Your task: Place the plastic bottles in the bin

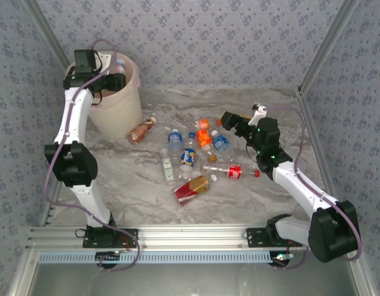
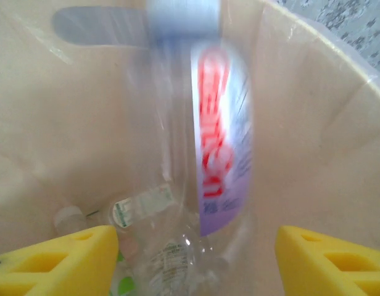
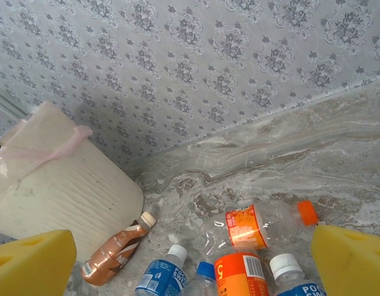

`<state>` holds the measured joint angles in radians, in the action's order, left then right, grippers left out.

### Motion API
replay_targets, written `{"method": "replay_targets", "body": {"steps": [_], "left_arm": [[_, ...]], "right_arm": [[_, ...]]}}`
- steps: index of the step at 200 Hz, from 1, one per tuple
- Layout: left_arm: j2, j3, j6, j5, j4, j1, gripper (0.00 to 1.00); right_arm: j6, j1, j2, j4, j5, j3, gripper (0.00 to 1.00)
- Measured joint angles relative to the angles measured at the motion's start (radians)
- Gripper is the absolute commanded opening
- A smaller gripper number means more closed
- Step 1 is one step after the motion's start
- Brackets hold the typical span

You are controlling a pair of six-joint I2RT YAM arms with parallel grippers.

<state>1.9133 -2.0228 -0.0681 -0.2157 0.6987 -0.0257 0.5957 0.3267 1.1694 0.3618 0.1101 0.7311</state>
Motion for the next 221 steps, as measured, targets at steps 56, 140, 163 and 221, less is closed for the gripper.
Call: {"method": "replay_targets", "body": {"steps": [56, 140, 163, 221], "left_arm": [[0.0, -0.006, 0.063, -0.116, -0.006, 0.001, 0.79], [-0.09, 0.067, 0.12, -0.136, -0.07, 0.003, 0.98], [-0.173, 0.126, 0.131, -0.136, -0.109, 0.013, 0.98], [-0.385, 0.303, 0.133, -0.022, -0.233, 0.189, 0.98]], "right_arm": [[0.01, 0.0, 0.0, -0.019, 0.0, 0.0, 1.0], [0.017, -0.019, 0.0, -0.045, 0.001, 0.0, 1.0], [0.018, -0.024, 0.0, -0.046, 0.001, 0.0, 1.0], [0.018, -0.03, 0.0, -0.053, -0.003, 0.0, 1.0]]}}
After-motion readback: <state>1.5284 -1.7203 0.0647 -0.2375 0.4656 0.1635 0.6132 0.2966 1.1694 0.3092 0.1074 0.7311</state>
